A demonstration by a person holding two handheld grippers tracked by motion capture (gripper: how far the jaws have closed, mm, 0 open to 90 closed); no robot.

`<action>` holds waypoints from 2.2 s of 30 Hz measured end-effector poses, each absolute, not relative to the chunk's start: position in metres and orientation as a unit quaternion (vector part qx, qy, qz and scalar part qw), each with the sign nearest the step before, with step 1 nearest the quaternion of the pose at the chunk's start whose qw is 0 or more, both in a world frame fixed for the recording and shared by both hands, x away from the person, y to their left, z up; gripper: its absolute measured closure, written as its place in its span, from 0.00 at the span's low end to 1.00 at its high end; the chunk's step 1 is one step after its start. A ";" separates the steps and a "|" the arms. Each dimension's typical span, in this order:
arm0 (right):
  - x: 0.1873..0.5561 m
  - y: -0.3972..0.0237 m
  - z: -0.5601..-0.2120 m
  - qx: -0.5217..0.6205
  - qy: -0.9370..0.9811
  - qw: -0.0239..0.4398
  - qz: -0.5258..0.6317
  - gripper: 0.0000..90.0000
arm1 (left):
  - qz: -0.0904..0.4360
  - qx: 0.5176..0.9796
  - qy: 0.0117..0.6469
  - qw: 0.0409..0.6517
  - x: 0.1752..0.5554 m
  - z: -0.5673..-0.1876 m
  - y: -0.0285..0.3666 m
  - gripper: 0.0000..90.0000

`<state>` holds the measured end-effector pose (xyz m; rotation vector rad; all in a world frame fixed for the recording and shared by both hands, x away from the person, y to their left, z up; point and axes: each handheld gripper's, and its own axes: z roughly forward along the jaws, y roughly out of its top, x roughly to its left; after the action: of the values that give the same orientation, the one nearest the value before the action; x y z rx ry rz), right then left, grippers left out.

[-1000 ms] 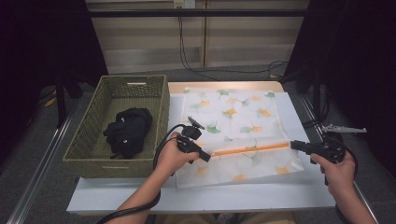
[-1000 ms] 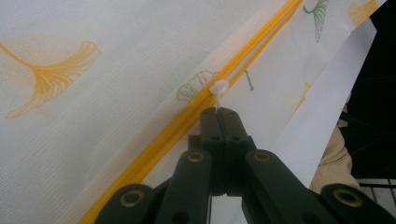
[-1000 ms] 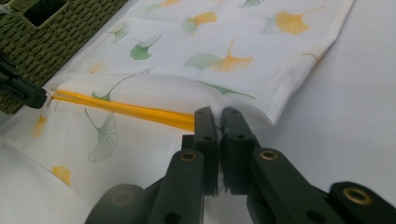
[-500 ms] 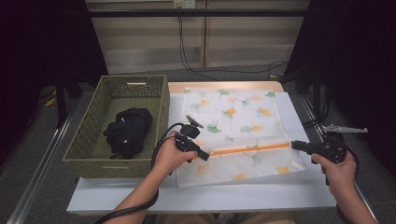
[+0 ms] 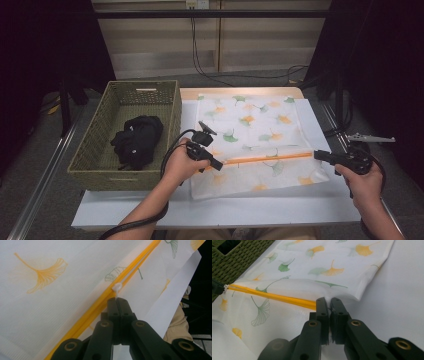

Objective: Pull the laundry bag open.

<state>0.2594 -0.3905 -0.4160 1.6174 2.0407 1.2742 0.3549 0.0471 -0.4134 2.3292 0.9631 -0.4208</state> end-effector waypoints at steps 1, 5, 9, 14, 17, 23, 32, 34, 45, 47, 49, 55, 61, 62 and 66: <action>0.259 -0.391 -0.416 0.554 0.698 0.119 0.438 0.96 | -0.157 0.874 0.355 0.291 0.354 -0.413 0.047 1.00; 0.259 -0.392 -0.416 0.556 0.696 0.124 0.438 0.96 | -0.156 0.874 0.351 0.296 0.353 -0.410 0.045 1.00; 0.259 -0.393 -0.415 0.556 0.696 0.125 0.437 0.96 | -0.151 0.875 0.351 0.297 0.353 -0.406 0.045 1.00; 0.260 -0.395 -0.414 0.555 0.695 0.128 0.439 0.96 | -0.149 0.873 0.358 0.295 0.354 -0.403 0.048 1.00; 0.259 -0.394 -0.415 0.556 0.695 0.127 0.438 0.96 | -0.151 0.873 0.357 0.297 0.355 -0.402 0.051 1.00; 0.259 -0.394 -0.414 0.555 0.696 0.128 0.438 0.96 | -0.149 0.872 0.360 0.294 0.356 -0.399 0.055 1.00; 0.259 -0.395 -0.414 0.555 0.697 0.130 0.434 0.96 | -0.148 0.869 0.368 0.295 0.357 -0.397 0.061 1.00; 0.259 -0.395 -0.415 0.557 0.697 0.130 0.433 0.96 | -0.145 0.866 0.377 0.296 0.356 -0.396 0.062 1.00; 0.258 -0.394 -0.414 0.556 0.697 0.134 0.433 0.96 | -0.142 0.869 0.376 0.290 0.357 -0.387 0.071 1.00; 0.258 -0.394 -0.414 0.556 0.696 0.134 0.434 0.96 | -0.141 0.865 0.381 0.293 0.357 -0.386 0.072 1.00; 0.258 -0.394 -0.414 0.556 0.696 0.133 0.434 0.96 | -0.138 0.870 0.375 0.288 0.358 -0.385 0.074 1.00; 0.259 -0.393 -0.414 0.555 0.697 0.132 0.435 0.96 | -0.139 0.872 0.374 0.282 0.359 -0.383 0.076 1.00; 0.259 -0.395 -0.414 0.558 0.694 0.133 0.435 0.96 | -0.132 0.876 0.373 0.275 0.360 -0.380 0.080 1.00; 0.259 -0.395 -0.414 0.558 0.694 0.133 0.435 0.96 | -0.132 0.877 0.374 0.273 0.360 -0.379 0.081 1.00; 0.259 -0.395 -0.414 0.558 0.694 0.134 0.435 0.96 | -0.131 0.869 0.389 0.277 0.359 -0.377 0.082 1.00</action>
<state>0.2589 -0.3945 -0.4144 1.6184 2.0110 1.2605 0.3589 0.0816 -0.3773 2.3333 1.0437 -0.3515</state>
